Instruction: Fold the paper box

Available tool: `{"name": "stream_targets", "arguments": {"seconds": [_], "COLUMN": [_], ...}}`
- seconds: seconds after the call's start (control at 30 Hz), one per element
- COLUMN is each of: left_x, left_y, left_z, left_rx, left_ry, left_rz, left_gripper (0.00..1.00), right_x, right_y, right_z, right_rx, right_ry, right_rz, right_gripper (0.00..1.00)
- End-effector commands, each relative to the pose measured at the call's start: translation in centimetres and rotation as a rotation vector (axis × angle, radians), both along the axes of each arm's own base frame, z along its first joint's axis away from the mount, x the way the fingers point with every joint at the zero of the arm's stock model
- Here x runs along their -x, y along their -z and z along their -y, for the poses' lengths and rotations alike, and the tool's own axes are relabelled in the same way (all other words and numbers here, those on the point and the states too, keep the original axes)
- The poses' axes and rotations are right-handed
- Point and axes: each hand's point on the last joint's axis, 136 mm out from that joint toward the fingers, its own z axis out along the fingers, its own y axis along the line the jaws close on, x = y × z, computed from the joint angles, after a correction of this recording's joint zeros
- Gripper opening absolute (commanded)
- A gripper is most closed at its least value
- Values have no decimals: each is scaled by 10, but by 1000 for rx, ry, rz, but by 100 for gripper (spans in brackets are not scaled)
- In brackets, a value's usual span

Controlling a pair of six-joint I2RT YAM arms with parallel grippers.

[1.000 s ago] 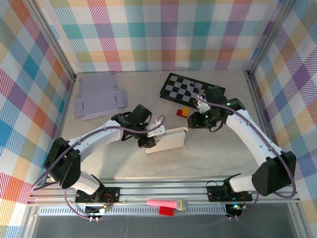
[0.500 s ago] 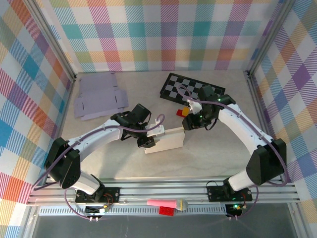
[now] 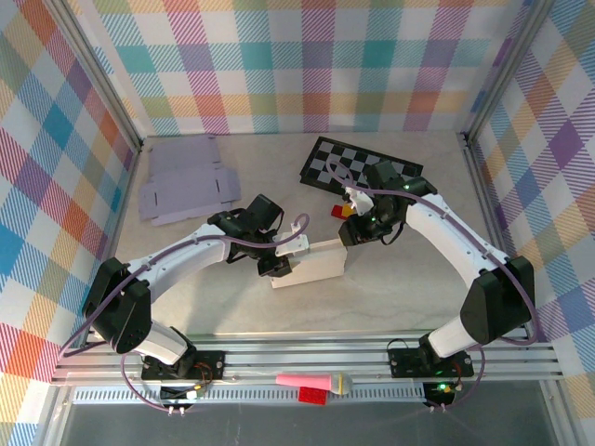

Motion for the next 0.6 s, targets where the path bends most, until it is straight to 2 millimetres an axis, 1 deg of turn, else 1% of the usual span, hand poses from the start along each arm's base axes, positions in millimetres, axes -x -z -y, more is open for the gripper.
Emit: {"name": "stream_targets", "arguments": {"seconds": [0.0, 0.07, 0.43, 0.57], "left_x": [5, 5, 4, 4], "left_y": [-6, -6, -6, -6], "left_z": [-2, -2, -1, -1], "left_rx": [3, 2, 4, 6], "left_ry": [8, 8, 5, 7], "left_rz": [-24, -24, -28, -26], "left_gripper": [31, 31, 31, 31], "right_x": [8, 8, 10, 9], "right_y": [1, 1, 8, 9], "right_z": [1, 2, 4, 6], "right_rx": [10, 11, 53, 79], "right_ry": [-5, -3, -15, -15], "right_rz": [-12, -12, -8, 8], "right_gripper": [34, 31, 29, 26]}}
